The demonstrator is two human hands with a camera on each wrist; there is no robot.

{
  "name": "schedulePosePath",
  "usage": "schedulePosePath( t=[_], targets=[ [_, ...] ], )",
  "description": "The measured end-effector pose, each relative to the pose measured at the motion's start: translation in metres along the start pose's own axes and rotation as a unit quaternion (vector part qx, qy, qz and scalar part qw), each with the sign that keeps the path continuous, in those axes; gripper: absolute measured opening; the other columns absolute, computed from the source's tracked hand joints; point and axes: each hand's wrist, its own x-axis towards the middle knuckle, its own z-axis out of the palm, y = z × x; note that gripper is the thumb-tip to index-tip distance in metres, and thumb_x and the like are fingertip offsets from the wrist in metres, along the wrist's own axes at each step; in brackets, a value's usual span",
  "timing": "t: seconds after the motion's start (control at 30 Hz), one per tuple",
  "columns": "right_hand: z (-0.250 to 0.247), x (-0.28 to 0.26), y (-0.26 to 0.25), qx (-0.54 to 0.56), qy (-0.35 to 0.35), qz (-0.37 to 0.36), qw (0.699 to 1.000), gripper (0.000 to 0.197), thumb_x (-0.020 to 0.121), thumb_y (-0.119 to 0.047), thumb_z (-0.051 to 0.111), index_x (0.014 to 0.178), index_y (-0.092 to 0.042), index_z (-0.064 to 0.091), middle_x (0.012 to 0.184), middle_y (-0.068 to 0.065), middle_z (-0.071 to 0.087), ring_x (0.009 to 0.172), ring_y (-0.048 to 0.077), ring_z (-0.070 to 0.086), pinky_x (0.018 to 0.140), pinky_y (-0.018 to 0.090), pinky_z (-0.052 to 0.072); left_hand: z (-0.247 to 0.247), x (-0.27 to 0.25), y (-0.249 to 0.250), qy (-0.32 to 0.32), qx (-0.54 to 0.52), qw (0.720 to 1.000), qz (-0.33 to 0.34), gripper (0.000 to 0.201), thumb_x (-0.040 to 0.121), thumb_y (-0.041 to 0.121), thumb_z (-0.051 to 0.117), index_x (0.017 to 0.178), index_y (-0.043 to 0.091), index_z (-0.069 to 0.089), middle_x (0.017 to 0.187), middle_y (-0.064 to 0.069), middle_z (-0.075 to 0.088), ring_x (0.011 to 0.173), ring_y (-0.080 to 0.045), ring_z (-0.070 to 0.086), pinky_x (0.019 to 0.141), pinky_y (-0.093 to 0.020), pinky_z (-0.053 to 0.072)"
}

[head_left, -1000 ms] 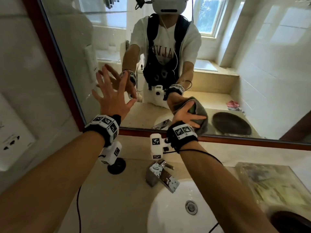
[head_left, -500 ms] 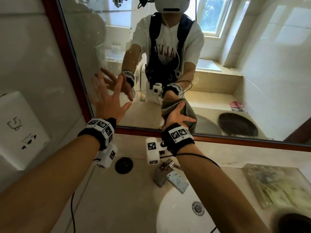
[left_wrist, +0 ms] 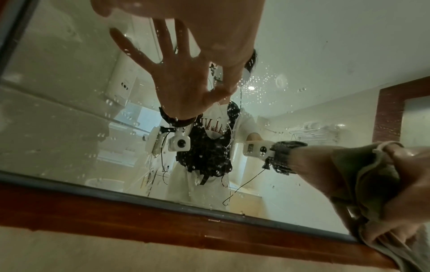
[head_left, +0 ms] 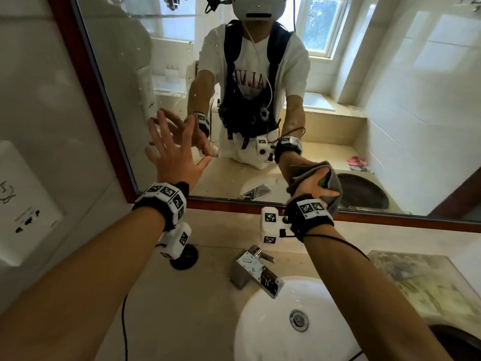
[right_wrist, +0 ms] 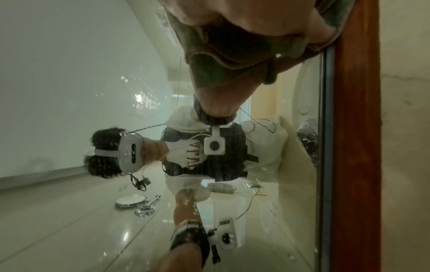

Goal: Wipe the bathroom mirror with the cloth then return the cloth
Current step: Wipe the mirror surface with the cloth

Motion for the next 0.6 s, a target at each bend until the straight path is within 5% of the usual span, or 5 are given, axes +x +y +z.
schedulePosePath(
  t=[0.1,0.6],
  targets=[
    [0.003,-0.013,0.010,-0.016,-0.012,-0.032,0.999,0.094,0.086,-0.074,0.036,0.154,-0.025,-0.007,0.160,0.020,0.002,0.145,0.041,0.016,0.118,0.051,0.015,0.000,0.000,-0.001,-0.003,0.005,1.000,0.003,0.102,0.074,0.066,0.065,0.152,0.040,0.005,0.159,-0.024,-0.009,0.145,-0.046,-0.007,0.103,-0.072,0.024],
    [0.074,-0.095,0.084,-0.043,-0.088,-0.088,0.991,0.097,0.090,-0.058,0.051,0.154,-0.016,-0.008,0.159,0.026,-0.006,0.146,0.042,0.005,0.117,0.051,0.005,0.003,0.002,-0.019,0.004,0.048,0.998,0.043,0.095,0.079,0.076,0.052,0.151,0.045,-0.001,0.160,-0.020,-0.008,0.145,-0.045,-0.002,0.102,-0.068,0.027]
  ],
)
